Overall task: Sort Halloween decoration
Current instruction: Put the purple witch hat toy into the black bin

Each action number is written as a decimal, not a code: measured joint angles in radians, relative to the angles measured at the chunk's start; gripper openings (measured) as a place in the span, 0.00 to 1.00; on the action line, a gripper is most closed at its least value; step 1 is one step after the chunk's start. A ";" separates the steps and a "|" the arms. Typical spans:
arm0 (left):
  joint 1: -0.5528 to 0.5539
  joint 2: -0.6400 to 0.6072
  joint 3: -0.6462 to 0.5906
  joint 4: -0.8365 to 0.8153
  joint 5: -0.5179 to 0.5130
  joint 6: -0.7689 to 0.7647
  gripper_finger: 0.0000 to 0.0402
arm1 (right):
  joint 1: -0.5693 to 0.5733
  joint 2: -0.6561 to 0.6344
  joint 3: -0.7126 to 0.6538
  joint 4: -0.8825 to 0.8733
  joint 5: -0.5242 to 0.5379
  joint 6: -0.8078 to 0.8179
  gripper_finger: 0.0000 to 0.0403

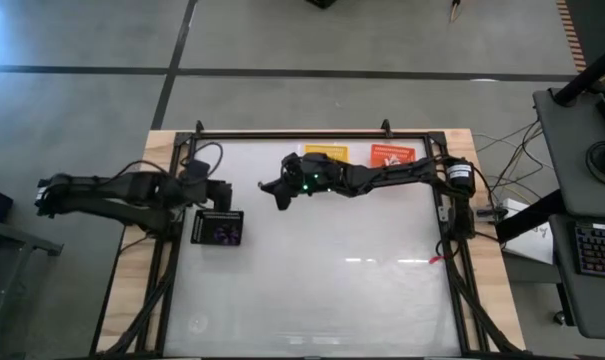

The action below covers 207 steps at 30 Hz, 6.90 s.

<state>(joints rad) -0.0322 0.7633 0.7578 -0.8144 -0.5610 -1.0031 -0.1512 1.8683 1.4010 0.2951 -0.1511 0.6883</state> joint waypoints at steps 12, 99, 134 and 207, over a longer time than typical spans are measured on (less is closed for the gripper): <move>0.043 0.000 0.000 0.022 0.001 0.024 0.24 | 0.007 0.000 -0.001 0.165 0.047 0.087 0.02; 0.042 -0.024 0.094 0.026 0.416 0.324 0.31 | 0.048 0.182 0.329 -1.073 -0.005 -0.301 0.02; 0.042 -0.023 0.093 0.025 0.415 0.340 0.31 | 0.162 0.180 0.228 -1.021 -0.058 -0.767 0.02; 0.013 0.970 0.218 0.683 0.558 0.650 0.31 | 0.131 -0.337 0.328 -1.544 0.448 -0.347 0.27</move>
<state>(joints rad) -0.0195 1.7334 0.9758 -0.1311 -0.0026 -0.3534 -0.0204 1.5310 1.7287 -1.2492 0.2970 0.3408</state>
